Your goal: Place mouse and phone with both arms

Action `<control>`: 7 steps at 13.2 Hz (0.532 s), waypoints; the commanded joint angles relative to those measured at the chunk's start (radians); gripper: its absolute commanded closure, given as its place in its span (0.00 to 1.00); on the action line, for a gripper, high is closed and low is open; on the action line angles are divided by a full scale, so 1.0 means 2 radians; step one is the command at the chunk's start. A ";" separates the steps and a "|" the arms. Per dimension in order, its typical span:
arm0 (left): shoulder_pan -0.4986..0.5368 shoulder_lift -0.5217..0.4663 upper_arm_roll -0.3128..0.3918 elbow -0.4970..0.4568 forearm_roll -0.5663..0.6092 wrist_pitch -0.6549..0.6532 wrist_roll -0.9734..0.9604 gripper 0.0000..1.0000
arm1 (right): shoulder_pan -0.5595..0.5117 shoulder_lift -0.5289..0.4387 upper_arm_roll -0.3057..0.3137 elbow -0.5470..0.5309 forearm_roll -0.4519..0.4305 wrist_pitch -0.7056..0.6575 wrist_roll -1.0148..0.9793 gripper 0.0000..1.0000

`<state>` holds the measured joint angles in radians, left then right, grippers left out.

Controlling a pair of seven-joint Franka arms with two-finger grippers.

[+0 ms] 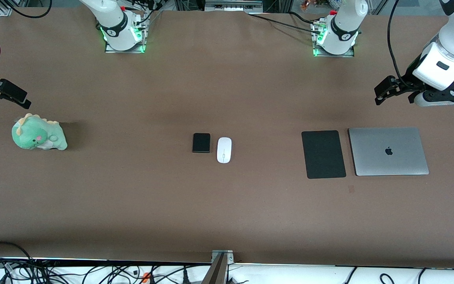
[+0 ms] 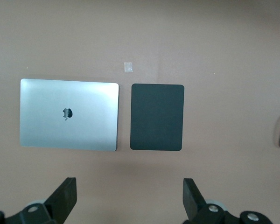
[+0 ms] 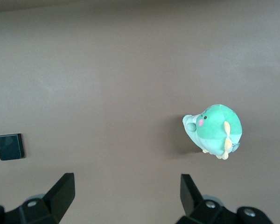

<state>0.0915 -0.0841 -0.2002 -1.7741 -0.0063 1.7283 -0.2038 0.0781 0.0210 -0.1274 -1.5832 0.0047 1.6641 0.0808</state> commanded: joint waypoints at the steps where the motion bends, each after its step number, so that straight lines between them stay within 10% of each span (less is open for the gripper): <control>1: 0.000 0.001 -0.006 0.009 0.007 -0.006 0.010 0.00 | -0.005 -0.014 0.003 -0.008 0.002 -0.009 -0.006 0.00; 7: 0.000 0.011 -0.009 0.029 0.006 -0.010 0.004 0.00 | -0.005 -0.014 0.004 -0.008 0.002 -0.009 -0.006 0.00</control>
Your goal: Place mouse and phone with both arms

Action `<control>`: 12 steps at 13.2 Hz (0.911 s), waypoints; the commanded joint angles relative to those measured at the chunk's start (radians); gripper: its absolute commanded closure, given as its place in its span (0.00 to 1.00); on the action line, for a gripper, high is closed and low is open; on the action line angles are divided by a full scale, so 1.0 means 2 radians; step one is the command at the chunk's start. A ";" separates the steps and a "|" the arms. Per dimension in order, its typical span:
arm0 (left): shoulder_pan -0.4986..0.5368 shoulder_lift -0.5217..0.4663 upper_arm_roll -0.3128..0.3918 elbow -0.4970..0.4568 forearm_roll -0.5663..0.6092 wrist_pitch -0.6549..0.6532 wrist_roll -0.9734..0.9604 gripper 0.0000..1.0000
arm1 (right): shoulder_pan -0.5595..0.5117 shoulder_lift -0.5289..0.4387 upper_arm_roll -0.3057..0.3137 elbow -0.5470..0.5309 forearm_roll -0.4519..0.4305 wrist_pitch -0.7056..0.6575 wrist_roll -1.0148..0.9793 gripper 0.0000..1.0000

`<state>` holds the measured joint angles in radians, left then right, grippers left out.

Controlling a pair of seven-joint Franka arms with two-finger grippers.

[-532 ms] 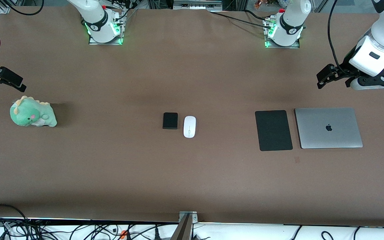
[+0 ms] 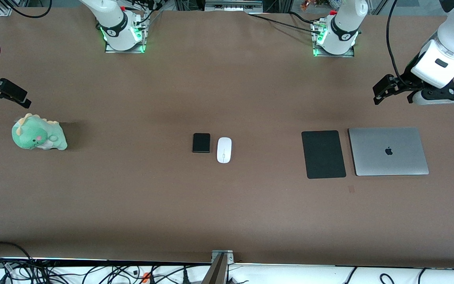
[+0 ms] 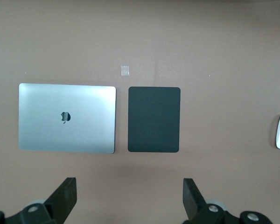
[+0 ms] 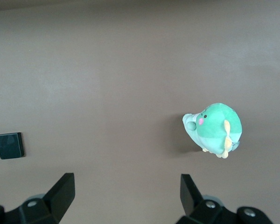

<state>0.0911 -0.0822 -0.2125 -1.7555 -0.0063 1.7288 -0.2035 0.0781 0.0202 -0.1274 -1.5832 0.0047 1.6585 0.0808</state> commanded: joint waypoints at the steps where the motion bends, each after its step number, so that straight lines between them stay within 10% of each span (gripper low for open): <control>1: 0.000 0.010 -0.003 0.019 0.005 -0.011 0.004 0.00 | -0.005 -0.012 0.005 -0.008 0.002 -0.007 -0.006 0.00; 12: -0.005 0.015 -0.010 0.023 0.005 -0.009 0.010 0.00 | 0.012 0.030 0.015 -0.018 0.002 -0.029 0.006 0.00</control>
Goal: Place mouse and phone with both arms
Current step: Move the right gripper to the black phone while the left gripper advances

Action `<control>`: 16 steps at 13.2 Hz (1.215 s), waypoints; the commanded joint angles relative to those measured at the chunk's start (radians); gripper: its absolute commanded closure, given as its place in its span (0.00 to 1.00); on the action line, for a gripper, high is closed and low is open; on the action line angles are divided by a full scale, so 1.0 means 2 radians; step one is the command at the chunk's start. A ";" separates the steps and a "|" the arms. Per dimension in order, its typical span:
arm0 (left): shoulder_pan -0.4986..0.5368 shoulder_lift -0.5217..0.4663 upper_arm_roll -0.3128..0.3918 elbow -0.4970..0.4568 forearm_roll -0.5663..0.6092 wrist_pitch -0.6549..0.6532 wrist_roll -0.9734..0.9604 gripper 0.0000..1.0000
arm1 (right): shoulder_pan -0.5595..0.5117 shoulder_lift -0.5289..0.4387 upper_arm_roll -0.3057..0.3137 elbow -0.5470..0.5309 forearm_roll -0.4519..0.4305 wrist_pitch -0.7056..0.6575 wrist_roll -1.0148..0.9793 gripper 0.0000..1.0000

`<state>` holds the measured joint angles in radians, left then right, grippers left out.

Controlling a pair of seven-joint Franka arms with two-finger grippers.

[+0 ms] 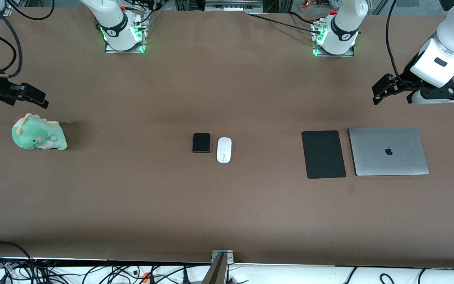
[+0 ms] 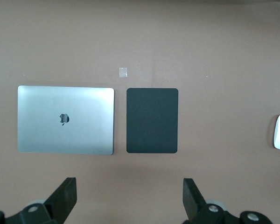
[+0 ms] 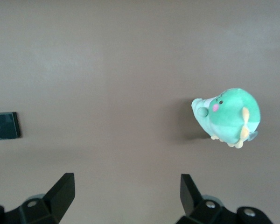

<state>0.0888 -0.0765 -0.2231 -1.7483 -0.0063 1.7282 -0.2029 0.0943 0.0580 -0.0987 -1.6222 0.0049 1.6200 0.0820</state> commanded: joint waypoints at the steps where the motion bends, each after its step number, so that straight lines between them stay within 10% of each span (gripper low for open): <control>1: -0.004 0.012 -0.007 0.020 0.008 -0.009 0.010 0.00 | 0.007 0.018 0.001 0.000 0.001 -0.010 0.011 0.00; 16: -0.003 0.027 -0.007 0.037 -0.015 -0.006 0.006 0.00 | 0.113 0.094 0.004 -0.069 0.043 0.123 0.180 0.00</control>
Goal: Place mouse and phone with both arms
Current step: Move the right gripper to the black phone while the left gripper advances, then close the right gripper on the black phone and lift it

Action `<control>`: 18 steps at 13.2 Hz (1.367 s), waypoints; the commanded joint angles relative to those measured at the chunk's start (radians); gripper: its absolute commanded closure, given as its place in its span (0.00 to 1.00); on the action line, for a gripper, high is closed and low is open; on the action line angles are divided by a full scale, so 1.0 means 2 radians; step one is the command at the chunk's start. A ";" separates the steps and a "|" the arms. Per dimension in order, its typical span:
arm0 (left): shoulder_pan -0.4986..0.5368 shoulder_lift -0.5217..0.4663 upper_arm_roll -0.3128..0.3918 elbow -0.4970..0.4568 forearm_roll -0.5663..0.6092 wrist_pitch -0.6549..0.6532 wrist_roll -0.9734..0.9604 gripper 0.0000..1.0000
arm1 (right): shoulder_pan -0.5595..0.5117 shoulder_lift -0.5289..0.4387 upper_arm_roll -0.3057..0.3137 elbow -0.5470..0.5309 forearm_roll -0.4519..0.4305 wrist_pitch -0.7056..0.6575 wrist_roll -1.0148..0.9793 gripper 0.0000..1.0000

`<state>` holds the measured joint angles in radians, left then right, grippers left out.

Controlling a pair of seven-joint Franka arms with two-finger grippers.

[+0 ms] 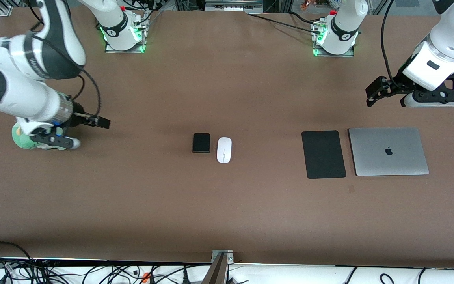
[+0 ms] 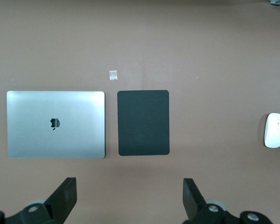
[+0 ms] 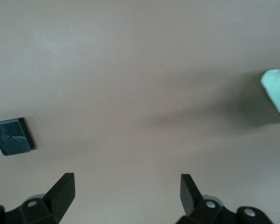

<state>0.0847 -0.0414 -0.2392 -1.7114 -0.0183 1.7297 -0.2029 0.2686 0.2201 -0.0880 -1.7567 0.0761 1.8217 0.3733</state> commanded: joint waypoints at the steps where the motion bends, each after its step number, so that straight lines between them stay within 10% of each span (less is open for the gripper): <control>1: -0.001 0.011 0.001 0.018 -0.009 -0.007 0.007 0.00 | 0.040 0.023 -0.001 -0.001 0.007 0.037 0.046 0.00; 18: -0.016 0.095 -0.002 0.056 0.001 -0.041 0.007 0.00 | 0.223 0.200 -0.002 0.009 -0.004 0.309 0.152 0.00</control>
<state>0.0624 0.1064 -0.2405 -1.6769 -0.0183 1.7156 -0.2027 0.6993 0.5882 -0.0807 -1.7551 0.0753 2.3979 0.6785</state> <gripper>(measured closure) 0.000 0.000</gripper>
